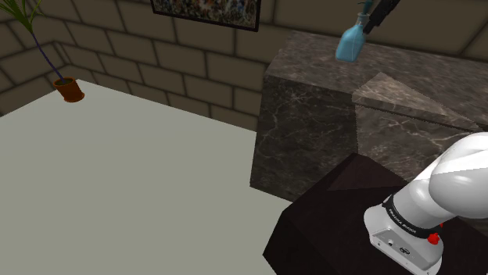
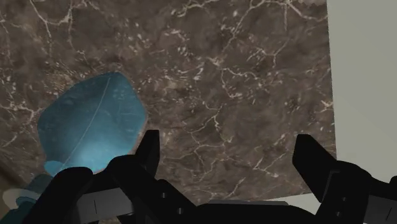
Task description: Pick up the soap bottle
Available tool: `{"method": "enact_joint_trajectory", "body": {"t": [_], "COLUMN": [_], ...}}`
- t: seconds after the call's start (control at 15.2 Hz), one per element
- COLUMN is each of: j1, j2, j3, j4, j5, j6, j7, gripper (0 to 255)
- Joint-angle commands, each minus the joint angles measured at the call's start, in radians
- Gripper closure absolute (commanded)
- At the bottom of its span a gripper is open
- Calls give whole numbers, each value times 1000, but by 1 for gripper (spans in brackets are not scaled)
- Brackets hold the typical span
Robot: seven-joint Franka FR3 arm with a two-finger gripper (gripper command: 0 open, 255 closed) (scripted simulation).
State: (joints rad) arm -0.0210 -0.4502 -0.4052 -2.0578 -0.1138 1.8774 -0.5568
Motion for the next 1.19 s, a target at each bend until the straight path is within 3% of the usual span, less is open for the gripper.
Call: {"method": "enact_joint_trajectory", "body": {"t": [0.0,0.4,0.73,1.12], "j1": [10,33,-3,-8], "j2": [64,276,508,507], "j3": [-46,-186,-283,-276], "j4": [60,277,519,451], "j5": [19,142,333,337], "j6": [18,28,-19,48], "j7": [-68,-283,-482,-499], "gripper": [0,0,0,0]}}
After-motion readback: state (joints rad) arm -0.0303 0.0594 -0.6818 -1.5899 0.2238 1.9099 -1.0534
